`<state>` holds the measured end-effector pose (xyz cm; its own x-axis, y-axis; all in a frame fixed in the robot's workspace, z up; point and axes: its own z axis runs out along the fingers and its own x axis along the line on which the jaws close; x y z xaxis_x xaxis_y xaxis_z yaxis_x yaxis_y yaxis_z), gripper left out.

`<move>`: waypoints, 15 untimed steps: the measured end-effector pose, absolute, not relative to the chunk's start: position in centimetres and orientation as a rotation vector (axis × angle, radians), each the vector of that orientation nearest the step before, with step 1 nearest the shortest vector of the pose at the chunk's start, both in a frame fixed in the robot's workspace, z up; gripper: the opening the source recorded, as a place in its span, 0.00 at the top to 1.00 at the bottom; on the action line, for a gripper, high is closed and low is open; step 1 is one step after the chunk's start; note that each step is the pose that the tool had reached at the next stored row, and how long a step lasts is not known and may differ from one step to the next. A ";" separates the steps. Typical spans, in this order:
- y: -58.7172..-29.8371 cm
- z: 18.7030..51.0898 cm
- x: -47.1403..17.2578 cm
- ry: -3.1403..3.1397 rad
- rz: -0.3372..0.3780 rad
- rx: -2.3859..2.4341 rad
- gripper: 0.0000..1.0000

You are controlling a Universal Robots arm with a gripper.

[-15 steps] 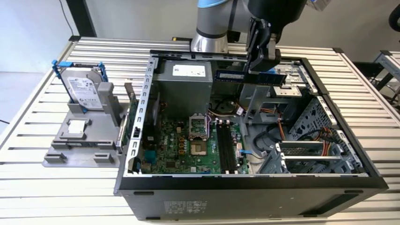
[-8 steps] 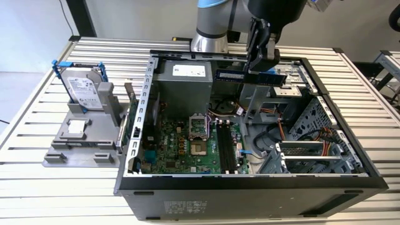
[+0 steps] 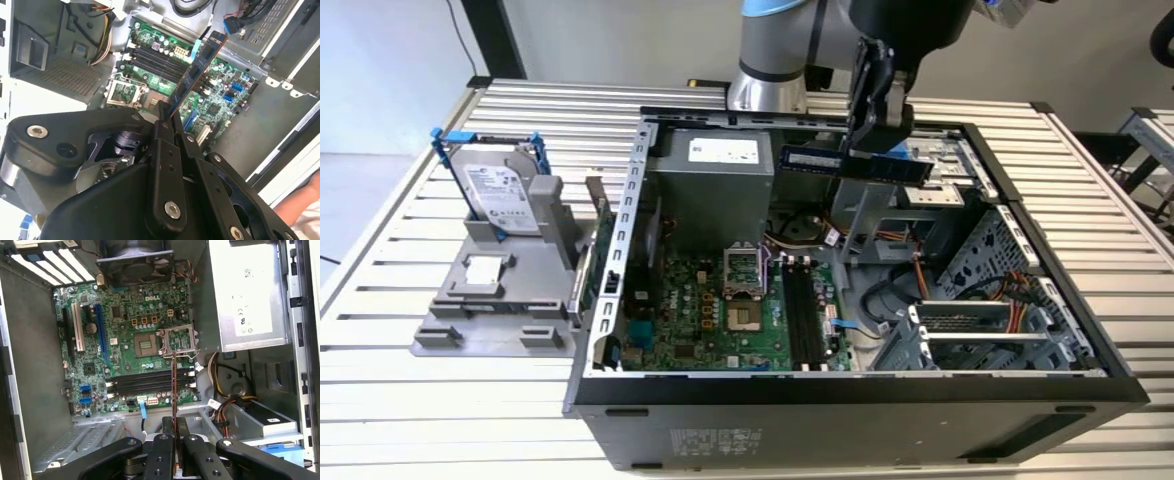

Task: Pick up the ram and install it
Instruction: 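Insert the ram into the slot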

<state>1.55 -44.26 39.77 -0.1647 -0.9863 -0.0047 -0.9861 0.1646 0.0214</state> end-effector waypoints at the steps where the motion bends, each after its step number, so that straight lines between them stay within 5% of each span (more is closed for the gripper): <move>1: -44.3 39.8 1.6 -2.397 -0.030 2.015 1.00; 15: -44.3 39.8 1.6 -2.562 -0.032 1.803 1.00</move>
